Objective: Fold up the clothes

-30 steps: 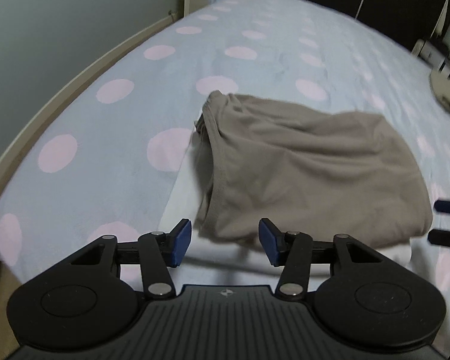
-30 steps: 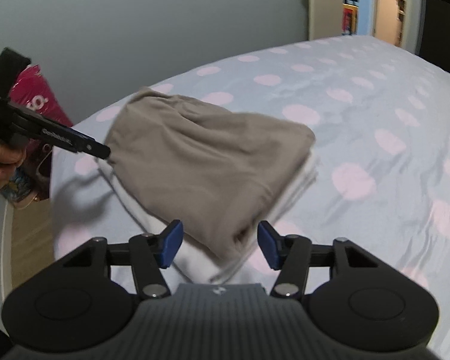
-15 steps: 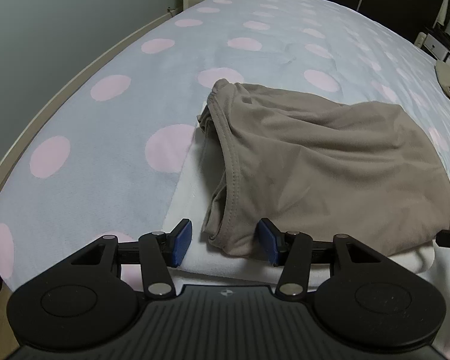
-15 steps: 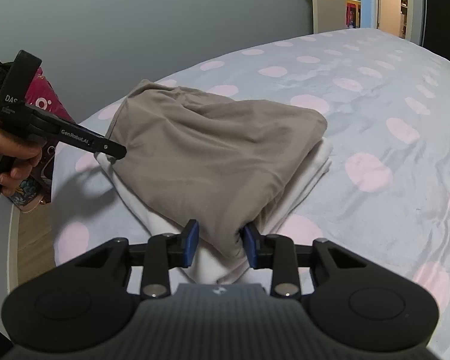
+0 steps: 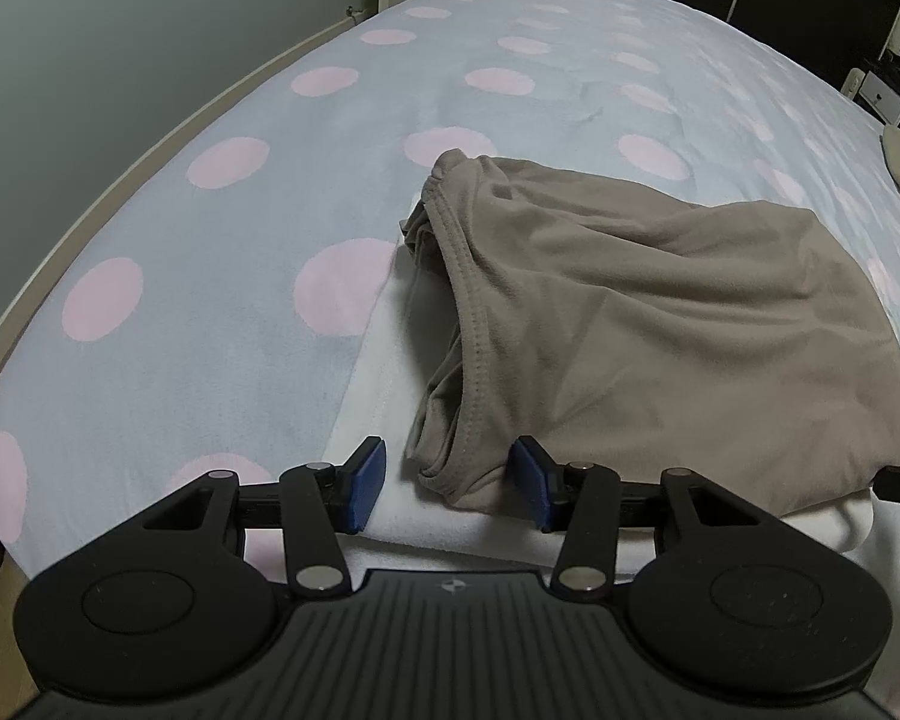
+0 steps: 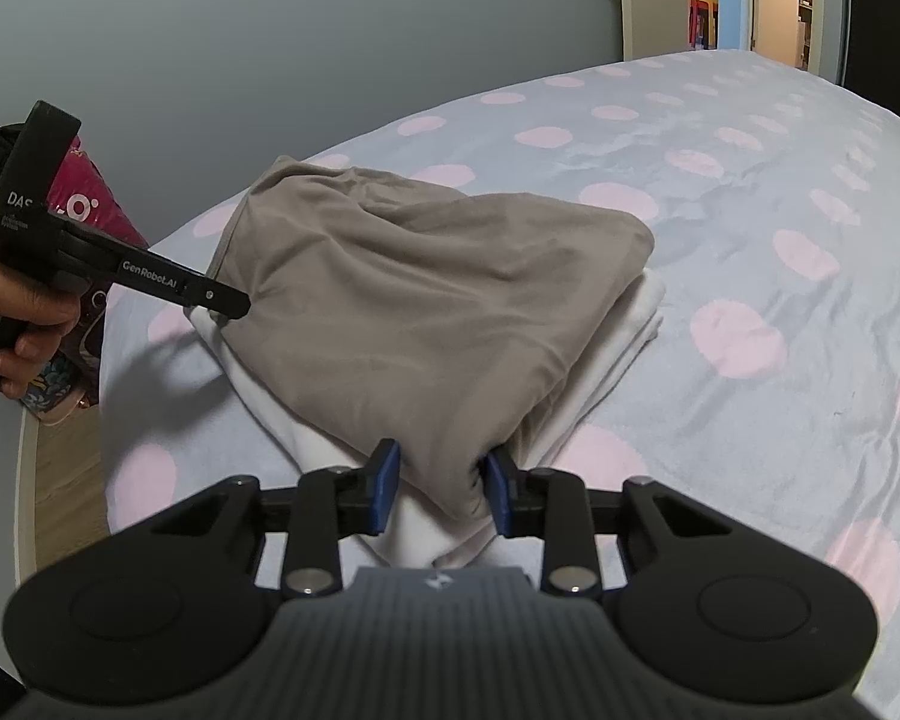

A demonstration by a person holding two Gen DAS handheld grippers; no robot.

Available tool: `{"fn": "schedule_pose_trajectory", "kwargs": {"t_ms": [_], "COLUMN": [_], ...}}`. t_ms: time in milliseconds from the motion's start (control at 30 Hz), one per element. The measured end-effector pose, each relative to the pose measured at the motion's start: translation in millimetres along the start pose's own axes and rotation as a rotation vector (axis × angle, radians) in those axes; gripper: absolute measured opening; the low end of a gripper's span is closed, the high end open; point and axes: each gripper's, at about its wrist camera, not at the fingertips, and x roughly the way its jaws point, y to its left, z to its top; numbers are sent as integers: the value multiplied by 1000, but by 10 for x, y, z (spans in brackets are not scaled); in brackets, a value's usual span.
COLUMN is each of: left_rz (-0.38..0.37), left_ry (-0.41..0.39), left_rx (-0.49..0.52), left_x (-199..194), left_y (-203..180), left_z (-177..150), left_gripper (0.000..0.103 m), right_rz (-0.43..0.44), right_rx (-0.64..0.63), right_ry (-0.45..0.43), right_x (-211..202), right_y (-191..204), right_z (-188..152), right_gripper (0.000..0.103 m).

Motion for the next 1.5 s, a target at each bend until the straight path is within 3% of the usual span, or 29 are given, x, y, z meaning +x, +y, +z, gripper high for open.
{"fn": "schedule_pose_trajectory", "kwargs": {"t_ms": [33, 67, 167, 267, 433, 533, 700, 833, 867, 967, 1067, 1200, 1500], "left_rz": [-1, -18, -44, -76, -74, -81, -45, 45, 71, 107, 76, 19, 3], "left_ry": [1, 2, 4, 2, -9, 46, 93, 131, 132, 82, 20, 20, -8], "left_rx": [-2, -5, -18, -38, -48, -58, -42, 15, 26, 78, 115, 211, 374], "left_x": [-1, -7, -24, -88, -183, -119, -8, -128, -199, -381, -385, -103, 370], "left_y": [-2, 8, 55, 141, 237, 280, 257, 201, 183, 133, 57, -113, -296], "left_z": [-1, 0, 20, 38, 62, 55, 36, 156, 193, 391, 696, 1050, 1214], "left_gripper": [39, 26, 8, 5, 5, 5, 13, 40, 45, 47, 49, 48, 47], "right_rz": [-1, -1, -2, 27, 103, 121, 102, 133, 124, 87, 35, -12, 71], "right_rx": [0, 0, 2, 26, 108, 79, 17, -66, -67, -62, -42, -40, -228], "right_ry": [0, 1, 10, 17, 14, 22, 90, 129, 126, 94, 25, -57, -116], "right_x": [1, 2, 0, -35, -144, -161, 33, 8, -41, -164, -215, -196, 253], "right_y": [2, 4, 1, -34, -111, -57, -2, 22, -17, -171, -384, -614, -741], "right_z": [1, 3, 11, 54, 143, 133, -14, 44, 85, 229, 409, 621, 820], "right_gripper": [34, 34, 28, 21, 18, 17, 18, 45, 46, 47, 48, 48, 47]}}
